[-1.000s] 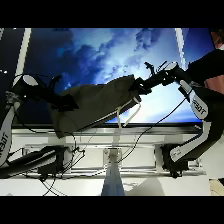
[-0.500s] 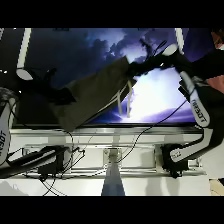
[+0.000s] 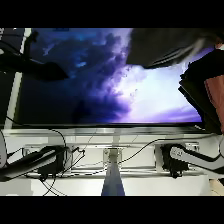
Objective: Fold the clothes and pants, and hang the long-sleeved shirts on hangers.
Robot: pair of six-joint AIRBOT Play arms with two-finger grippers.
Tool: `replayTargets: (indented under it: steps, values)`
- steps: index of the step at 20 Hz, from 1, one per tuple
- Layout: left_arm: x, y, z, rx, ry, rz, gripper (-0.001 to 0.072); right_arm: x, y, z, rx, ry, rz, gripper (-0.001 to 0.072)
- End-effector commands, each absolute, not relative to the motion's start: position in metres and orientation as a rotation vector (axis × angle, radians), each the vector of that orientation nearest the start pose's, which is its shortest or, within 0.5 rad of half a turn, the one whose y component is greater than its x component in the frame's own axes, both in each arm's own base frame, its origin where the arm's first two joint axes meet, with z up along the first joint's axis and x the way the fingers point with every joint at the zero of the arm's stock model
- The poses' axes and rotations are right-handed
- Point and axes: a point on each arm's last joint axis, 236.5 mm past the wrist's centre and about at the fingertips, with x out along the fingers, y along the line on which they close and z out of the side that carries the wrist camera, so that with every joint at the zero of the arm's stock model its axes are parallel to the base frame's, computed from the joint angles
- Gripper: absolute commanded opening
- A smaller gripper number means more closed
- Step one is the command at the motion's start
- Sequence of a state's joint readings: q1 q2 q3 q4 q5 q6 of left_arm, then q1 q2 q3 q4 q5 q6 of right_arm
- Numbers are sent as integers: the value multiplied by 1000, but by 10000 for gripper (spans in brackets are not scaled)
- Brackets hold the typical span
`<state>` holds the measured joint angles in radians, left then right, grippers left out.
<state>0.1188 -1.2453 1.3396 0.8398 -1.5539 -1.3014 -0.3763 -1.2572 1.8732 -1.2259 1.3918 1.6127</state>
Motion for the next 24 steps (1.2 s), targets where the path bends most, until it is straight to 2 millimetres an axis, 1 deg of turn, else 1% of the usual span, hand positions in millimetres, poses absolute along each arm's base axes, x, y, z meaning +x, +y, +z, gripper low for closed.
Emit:
replayTargets:
  steps: [1, 3, 4, 6, 8, 9, 10, 11, 12, 13, 15, 16, 19, 20, 21, 22, 23, 24]
  values:
    - [341, -136, 161, -440, 1159, -746, 416, 308, -186, 325, 455, 631, -540, 24]
    - [340, -137, 162, -440, 1160, -750, 416, 242, -234, 329, 538, 594, -811, 24]
    - [339, -137, 162, -439, 1163, -752, 416, 213, -248, 328, 571, 588, -906, 24]
    - [339, -137, 162, -440, 1163, -752, 416, 164, -267, 325, 640, 583, -1055, 24]
    - [340, -137, 162, -441, 1163, -751, 416, 131, -277, 322, 690, 572, -1158, 24]
    - [340, -137, 161, -441, 1164, -751, 417, 120, -280, 321, 705, 566, -1191, 25]
    - [340, -137, 161, -441, 1164, -751, 416, 116, -281, 320, 721, 564, -1201, 25]
    - [340, -137, 161, -441, 1164, -751, 417, 118, -280, 320, 727, 559, -1188, 26]
    - [340, -137, 161, -441, 1164, -751, 417, 123, -279, 321, 731, 555, -1168, 45]
    - [339, -137, 161, -441, 1164, -751, 417, 129, -278, 322, 733, 545, -1139, 129]
    - [339, -137, 161, -441, 1164, -751, 416, 134, -279, 325, 728, 527, -1124, 434]
    - [339, -137, 161, -441, 1164, -751, 416, 135, -278, 326, 730, 526, -1118, 525]
    - [339, -137, 161, -441, 1164, -751, 416, 139, -278, 324, 736, 532, -1102, 527]
    - [339, -137, 161, -441, 1164, -751, 417, 146, -276, 322, 737, 545, -1067, 524]
    - [339, -137, 161, -442, 1164, -751, 416, 158, -272, 320, 732, 560, -1017, 495]
    - [339, -137, 161, -442, 1164, -751, 416, 176, -265, 318, 713, 580, -935, 464]
    - [340, -137, 161, -442, 1164, -751, 417, 196, -255, 317, 685, 607, -842, 373]
    - [339, -137, 161, -442, 1164, -751, 416, 219, -240, 314, 651, 643, -733, 166]
